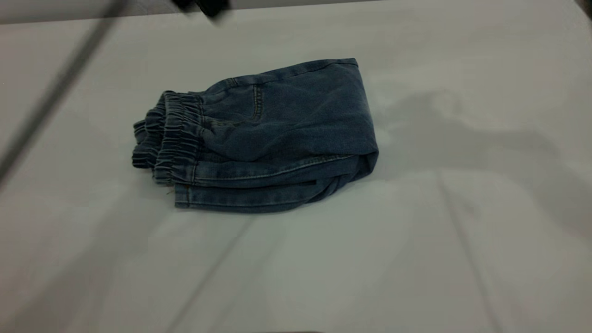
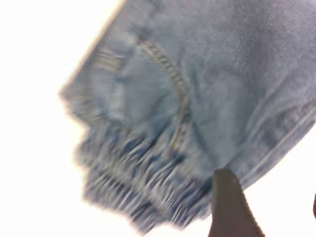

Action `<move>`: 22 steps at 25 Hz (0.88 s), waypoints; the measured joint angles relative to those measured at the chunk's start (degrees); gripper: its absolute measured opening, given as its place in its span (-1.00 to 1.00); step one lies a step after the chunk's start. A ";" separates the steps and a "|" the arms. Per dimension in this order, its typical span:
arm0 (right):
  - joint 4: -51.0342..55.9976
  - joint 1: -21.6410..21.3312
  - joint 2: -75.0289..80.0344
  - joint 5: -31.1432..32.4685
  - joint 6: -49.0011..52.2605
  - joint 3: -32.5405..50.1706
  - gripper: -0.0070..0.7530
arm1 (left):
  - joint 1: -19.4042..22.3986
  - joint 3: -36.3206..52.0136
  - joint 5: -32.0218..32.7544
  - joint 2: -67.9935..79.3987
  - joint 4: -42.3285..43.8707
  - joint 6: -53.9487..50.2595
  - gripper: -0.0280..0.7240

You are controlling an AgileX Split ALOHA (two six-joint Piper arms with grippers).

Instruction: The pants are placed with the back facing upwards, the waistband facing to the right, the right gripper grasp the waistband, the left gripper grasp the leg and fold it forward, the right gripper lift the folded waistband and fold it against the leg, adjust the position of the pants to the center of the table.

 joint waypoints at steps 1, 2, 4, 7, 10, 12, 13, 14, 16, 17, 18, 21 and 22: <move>-1.50 0.00 -2.29 1.37 0.49 0.00 0.46 | 0.00 0.00 1.60 -2.81 1.43 0.00 0.02; -3.07 0.00 -4.22 3.17 1.43 0.00 0.46 | 0.00 0.00 2.92 -5.55 2.57 -0.12 0.03; -6.13 0.00 -8.95 6.51 3.45 0.00 0.46 | 0.00 0.00 6.52 -10.35 3.92 -0.37 0.03; -11.54 0.00 -15.44 10.68 6.89 0.00 0.46 | 0.00 0.00 12.28 -17.08 5.09 -0.79 0.03; -17.48 0.00 -21.31 13.68 11.70 0.00 0.46 | 0.00 0.00 17.16 -22.78 5.49 -1.72 0.03; -20.47 0.00 -25.11 14.26 14.80 0.11 0.46 | 0.00 0.20 17.50 -26.21 5.63 -2.21 0.03; -21.90 0.00 -26.76 14.42 16.47 0.31 0.46 | 0.00 0.32 17.50 -27.49 5.70 -2.52 0.03; -23.17 0.00 -28.82 14.41 18.11 0.68 0.46 | 0.00 0.43 17.50 -28.89 5.70 -2.90 0.03; -25.26 0.00 -32.94 14.74 20.61 2.12 0.46 | 0.00 0.82 17.50 -31.77 5.70 -4.09 0.03; -26.20 0.00 -35.36 14.80 21.67 3.09 0.46 | 0.00 1.48 17.50 -33.07 5.76 -4.49 0.03; -26.89 0.00 -37.93 14.80 22.48 4.53 0.46 | 0.00 2.23 17.50 -34.72 5.76 -5.00 0.03; -28.24 0.00 -45.65 15.12 23.44 9.69 0.46 | 0.00 6.92 17.50 -39.76 5.76 -6.66 0.04; -28.50 0.00 -48.51 15.26 23.52 11.77 0.46 | 0.00 8.76 17.50 -41.66 5.76 -7.18 0.06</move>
